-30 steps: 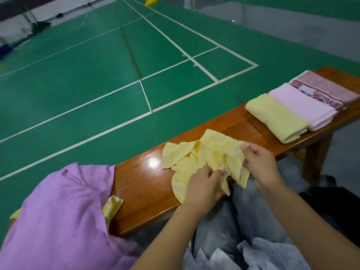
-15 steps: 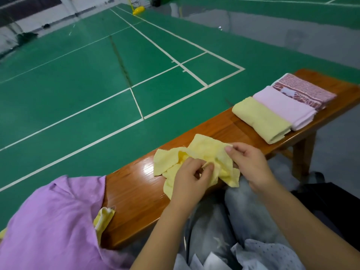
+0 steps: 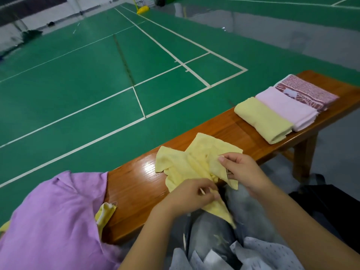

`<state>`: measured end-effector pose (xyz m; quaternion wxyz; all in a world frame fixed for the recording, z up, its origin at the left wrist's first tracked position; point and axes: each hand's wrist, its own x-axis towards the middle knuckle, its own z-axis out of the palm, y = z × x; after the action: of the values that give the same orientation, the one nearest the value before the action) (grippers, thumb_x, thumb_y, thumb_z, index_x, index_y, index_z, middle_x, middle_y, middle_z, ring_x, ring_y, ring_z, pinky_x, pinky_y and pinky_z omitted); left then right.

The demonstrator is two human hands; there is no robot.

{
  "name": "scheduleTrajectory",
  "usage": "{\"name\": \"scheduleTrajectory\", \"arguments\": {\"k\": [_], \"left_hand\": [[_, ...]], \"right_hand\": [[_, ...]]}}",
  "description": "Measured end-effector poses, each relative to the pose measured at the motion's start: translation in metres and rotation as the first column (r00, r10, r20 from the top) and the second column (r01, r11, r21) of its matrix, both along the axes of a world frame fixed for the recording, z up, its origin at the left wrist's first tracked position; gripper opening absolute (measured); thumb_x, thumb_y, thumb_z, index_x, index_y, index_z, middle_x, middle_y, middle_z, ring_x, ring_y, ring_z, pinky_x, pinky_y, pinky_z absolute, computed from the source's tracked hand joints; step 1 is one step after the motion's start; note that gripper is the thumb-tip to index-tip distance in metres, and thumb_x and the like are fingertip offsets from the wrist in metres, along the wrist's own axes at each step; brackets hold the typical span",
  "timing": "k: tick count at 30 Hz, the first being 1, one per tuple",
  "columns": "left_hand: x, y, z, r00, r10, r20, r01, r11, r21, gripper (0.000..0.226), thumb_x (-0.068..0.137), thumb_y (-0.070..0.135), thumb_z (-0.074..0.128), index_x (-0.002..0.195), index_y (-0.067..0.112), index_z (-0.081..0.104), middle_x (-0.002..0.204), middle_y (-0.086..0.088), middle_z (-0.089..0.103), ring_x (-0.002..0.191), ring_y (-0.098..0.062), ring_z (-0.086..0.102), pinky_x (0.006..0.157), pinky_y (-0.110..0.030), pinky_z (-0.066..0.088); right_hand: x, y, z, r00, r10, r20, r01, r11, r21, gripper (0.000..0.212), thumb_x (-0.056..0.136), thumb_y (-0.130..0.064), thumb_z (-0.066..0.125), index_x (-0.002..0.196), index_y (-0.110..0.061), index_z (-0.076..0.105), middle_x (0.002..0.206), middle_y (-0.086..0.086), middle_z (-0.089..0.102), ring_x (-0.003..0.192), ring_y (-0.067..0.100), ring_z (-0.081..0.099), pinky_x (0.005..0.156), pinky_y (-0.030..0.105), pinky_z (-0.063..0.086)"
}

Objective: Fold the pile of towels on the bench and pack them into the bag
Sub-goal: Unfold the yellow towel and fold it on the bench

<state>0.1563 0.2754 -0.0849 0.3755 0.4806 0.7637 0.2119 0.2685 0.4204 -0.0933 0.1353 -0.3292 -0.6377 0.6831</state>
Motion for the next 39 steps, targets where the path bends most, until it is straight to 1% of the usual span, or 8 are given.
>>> {"name": "scheduleTrajectory", "arguments": {"k": [2, 4, 6, 9, 15, 24, 29, 39], "left_hand": [[-0.025, -0.004, -0.009, 0.929, 0.370, 0.025, -0.370, 0.924, 0.100, 0.009, 0.096, 0.035, 0.054, 0.098, 0.032, 0.062, 0.091, 0.011, 0.067, 0.075, -0.005, 0.061, 0.068, -0.018, 0.049], [-0.060, -0.004, -0.017, 0.667, 0.743, -0.045, -0.722, 0.661, 0.206, 0.013, 0.098, 0.026, 0.051, 0.105, 0.023, 0.061, 0.104, 0.001, 0.067, 0.073, -0.009, 0.058, 0.061, -0.019, 0.045], [-0.093, -0.004, -0.025, 0.487, 0.864, -0.127, -0.851, 0.502, 0.154, 0.032, 0.099, 0.022, 0.051, 0.128, 0.010, 0.053, 0.121, -0.006, 0.061, 0.066, -0.005, 0.048, 0.054, -0.018, 0.036], [-0.118, -0.001, -0.040, 0.528, 0.820, -0.222, -0.845, 0.534, -0.037, 0.044, 0.098, 0.024, 0.052, 0.137, 0.003, 0.046, 0.114, -0.011, 0.061, 0.066, -0.012, 0.046, 0.061, -0.024, 0.041], [-0.124, 0.001, -0.065, 0.505, 0.824, -0.258, -0.854, 0.520, -0.012, 0.009, 0.092, 0.019, 0.056, 0.094, 0.010, 0.057, 0.099, -0.011, 0.063, 0.075, -0.021, 0.055, 0.072, -0.035, 0.051], [-0.024, -0.010, 0.034, 0.682, 0.670, 0.292, -0.731, 0.619, 0.287, 0.013, 0.090, 0.020, 0.065, 0.095, 0.010, 0.058, 0.080, -0.002, 0.064, 0.070, -0.014, 0.064, 0.069, -0.031, 0.059], [0.009, -0.003, 0.063, 0.600, 0.491, 0.632, -0.734, 0.652, 0.191, 0.016, 0.087, 0.010, 0.067, 0.101, 0.005, 0.059, 0.078, -0.008, 0.062, 0.067, -0.014, 0.062, 0.065, -0.025, 0.055], [0.024, -0.001, 0.059, 0.469, 0.461, 0.753, -0.802, 0.580, 0.144, 0.012, 0.086, 0.003, 0.065, 0.097, -0.002, 0.063, 0.080, -0.011, 0.070, 0.072, -0.021, 0.069, 0.065, -0.025, 0.058]], "right_hand": [[0.001, -0.001, -0.008, 1.000, -0.001, 0.017, 0.001, 1.000, -0.002, 0.019, 0.094, -0.027, 0.057, 0.088, -0.018, 0.072, 0.084, 0.020, 0.064, 0.081, 0.024, 0.059, 0.076, 0.040, 0.051], [0.000, -0.002, -0.012, 1.000, -0.025, 0.018, 0.025, 1.000, -0.017, 0.019, 0.094, -0.028, 0.057, 0.089, -0.018, 0.072, 0.086, 0.022, 0.063, 0.081, 0.024, 0.058, 0.077, 0.043, 0.052], [-0.003, -0.003, -0.012, 0.999, -0.043, 0.009, 0.043, 0.999, -0.009, 0.020, 0.095, -0.027, 0.056, 0.089, -0.017, 0.072, 0.084, 0.023, 0.063, 0.080, 0.023, 0.057, 0.075, 0.040, 0.051], [-0.009, -0.002, -0.009, 0.996, -0.086, -0.027, 0.085, 0.996, -0.005, 0.019, 0.095, -0.026, 0.056, 0.085, -0.023, 0.071, 0.081, 0.015, 0.062, 0.079, 0.022, 0.057, 0.074, 0.038, 0.050], [-0.007, 0.004, -0.013, 0.982, -0.181, -0.052, 0.181, 0.983, -0.013, 0.016, 0.093, -0.028, 0.058, 0.096, -0.023, 0.073, 0.091, 0.014, 0.072, 0.095, 0.039, 0.066, 0.084, 0.057, 0.053], [-0.011, -0.009, 0.012, 0.969, -0.169, -0.181, 0.178, 0.984, 0.031, 0.016, 0.093, -0.024, 0.059, 0.103, -0.028, 0.071, 0.095, -0.002, 0.074, 0.096, 0.022, 0.068, 0.089, 0.047, 0.054], [-0.009, -0.025, 0.038, 0.965, 0.059, -0.254, -0.026, 0.991, 0.132, 0.020, 0.093, -0.020, 0.058, 0.100, -0.034, 0.070, 0.100, -0.011, 0.073, 0.100, 0.009, 0.066, 0.087, 0.031, 0.054], [0.008, -0.025, 0.047, 0.968, 0.238, -0.084, -0.183, 0.892, 0.413, 0.026, 0.094, -0.025, 0.056, 0.117, -0.033, 0.066, 0.112, -0.016, 0.068, 0.109, 0.001, 0.060, 0.095, 0.031, 0.051]]}}
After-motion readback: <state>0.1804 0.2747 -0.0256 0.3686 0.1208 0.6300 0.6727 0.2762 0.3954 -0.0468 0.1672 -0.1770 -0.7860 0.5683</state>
